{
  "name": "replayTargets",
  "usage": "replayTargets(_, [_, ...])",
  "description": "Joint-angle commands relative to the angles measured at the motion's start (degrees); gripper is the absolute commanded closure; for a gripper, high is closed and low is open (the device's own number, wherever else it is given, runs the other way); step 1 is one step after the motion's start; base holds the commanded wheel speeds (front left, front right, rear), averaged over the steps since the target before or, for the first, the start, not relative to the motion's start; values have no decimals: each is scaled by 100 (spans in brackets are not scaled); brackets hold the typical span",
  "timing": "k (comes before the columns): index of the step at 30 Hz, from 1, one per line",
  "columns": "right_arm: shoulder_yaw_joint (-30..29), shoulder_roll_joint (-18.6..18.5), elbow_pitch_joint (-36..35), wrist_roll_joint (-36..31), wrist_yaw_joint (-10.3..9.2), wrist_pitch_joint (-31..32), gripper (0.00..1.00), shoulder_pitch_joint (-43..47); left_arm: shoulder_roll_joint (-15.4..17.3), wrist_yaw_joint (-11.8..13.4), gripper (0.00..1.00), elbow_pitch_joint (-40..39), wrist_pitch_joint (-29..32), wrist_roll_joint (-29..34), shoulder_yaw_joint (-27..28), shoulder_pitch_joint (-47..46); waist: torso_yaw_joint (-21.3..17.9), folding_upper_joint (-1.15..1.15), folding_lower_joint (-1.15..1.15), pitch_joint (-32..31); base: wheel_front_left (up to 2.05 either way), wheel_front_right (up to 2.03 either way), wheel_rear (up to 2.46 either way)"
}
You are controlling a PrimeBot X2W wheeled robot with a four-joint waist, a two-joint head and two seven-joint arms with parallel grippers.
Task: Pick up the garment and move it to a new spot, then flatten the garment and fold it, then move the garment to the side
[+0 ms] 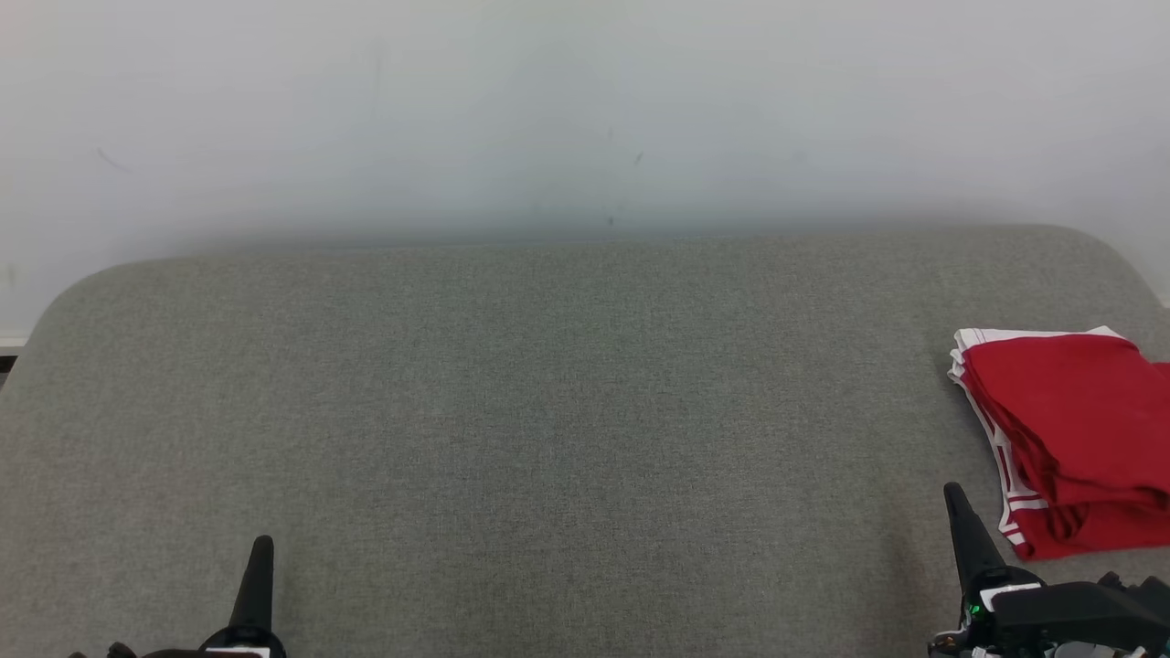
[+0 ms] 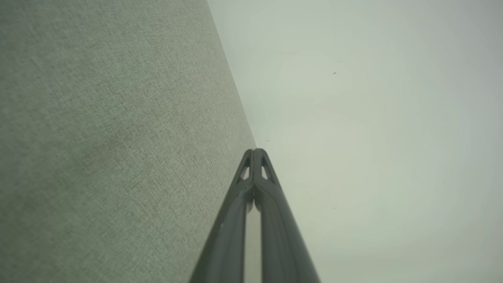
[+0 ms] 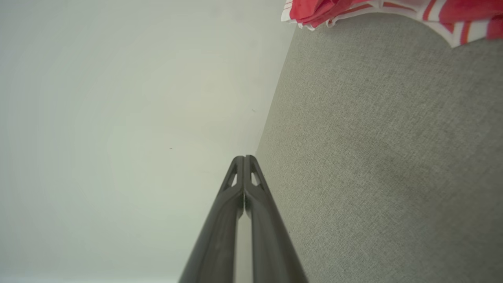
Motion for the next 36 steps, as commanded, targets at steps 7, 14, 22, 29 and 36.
replayTargets(7, [-98, 40, -42, 413, 3, 103, 100, -127, 37, 6, 100, 4, 128, -458, 28, -186, 9, 0, 0, 16, 0, 0, 0])
replayTargets(14, [-151, 62, -47, 676, 4, 172, 100, -180, 38, 6, 100, 20, 206, -744, 32, -255, 16, 0, 0, 28, 0, 0, 0])
replayTargets(22, [-204, 82, -50, 942, 4, 227, 100, -210, 39, 7, 100, 37, 290, -1037, 38, -315, 23, 0, 0, 41, 0, 0, 0])
replayTargets(29, [-251, 97, -53, 1174, 4, 283, 100, -234, 40, 8, 100, 51, 358, -1303, 43, -372, 30, 0, 0, 53, 0, 0, 0])
replayTargets(36, [-285, 110, -51, 1324, 4, 322, 100, -264, 39, 8, 100, 62, 405, -1469, 46, -404, 36, 0, 0, 63, 0, 0, 0])
